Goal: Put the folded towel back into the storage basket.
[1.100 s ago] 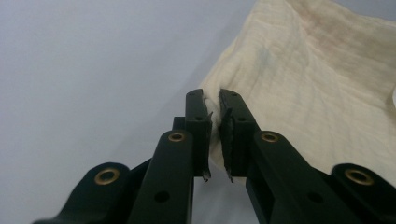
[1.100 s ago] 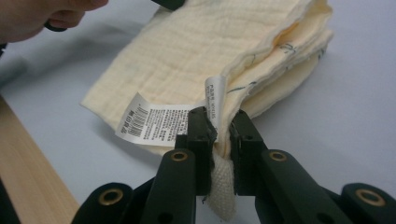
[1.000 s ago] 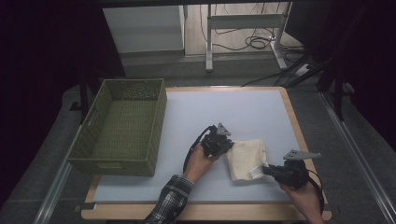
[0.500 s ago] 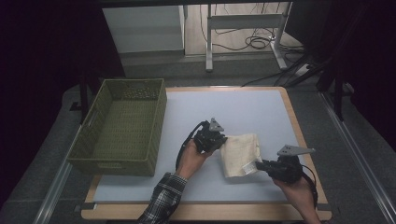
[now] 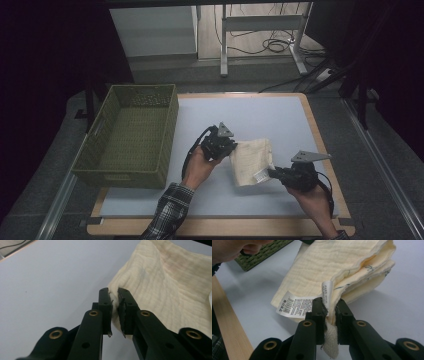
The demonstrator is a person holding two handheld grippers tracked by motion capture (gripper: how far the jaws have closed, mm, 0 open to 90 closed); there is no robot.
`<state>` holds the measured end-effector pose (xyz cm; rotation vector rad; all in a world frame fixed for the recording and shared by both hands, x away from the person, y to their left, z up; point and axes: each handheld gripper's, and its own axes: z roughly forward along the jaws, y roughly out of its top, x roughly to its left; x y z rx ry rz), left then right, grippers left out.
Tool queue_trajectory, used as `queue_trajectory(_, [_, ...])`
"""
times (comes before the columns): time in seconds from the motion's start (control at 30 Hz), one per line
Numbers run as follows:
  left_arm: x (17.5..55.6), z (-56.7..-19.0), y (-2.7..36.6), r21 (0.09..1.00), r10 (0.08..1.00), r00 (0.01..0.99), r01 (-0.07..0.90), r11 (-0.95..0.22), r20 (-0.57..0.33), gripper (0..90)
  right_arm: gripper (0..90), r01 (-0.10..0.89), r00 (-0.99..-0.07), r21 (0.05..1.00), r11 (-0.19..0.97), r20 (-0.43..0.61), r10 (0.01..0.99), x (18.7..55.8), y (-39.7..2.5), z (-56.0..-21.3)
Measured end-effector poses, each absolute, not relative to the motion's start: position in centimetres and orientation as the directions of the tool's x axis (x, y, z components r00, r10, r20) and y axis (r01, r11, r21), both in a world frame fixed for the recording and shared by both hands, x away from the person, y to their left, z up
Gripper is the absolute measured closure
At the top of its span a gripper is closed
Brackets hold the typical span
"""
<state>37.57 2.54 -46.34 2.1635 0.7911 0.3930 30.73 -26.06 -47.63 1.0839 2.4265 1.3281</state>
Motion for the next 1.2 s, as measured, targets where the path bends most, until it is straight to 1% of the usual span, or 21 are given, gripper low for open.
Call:
queue_trajectory(0.47, [37.7, -45.0, 4.2, 0.757, 0.675, 0.736, 0.413, -0.506, 0.049, 81.2, 80.1, 0.491, -0.737, 0.795, 0.356, 0.161, 0.657, 31.6, -24.1, -46.9])
queue_trajectory(1.2, [37.4, -42.3, 7.8, 0.755, 0.716, 0.688, 0.406, -0.515, 0.119, 80.7, 80.2, 0.456, -0.768, 0.803, 0.384, 0.136, 0.626, 33.4, -19.6, -45.1])
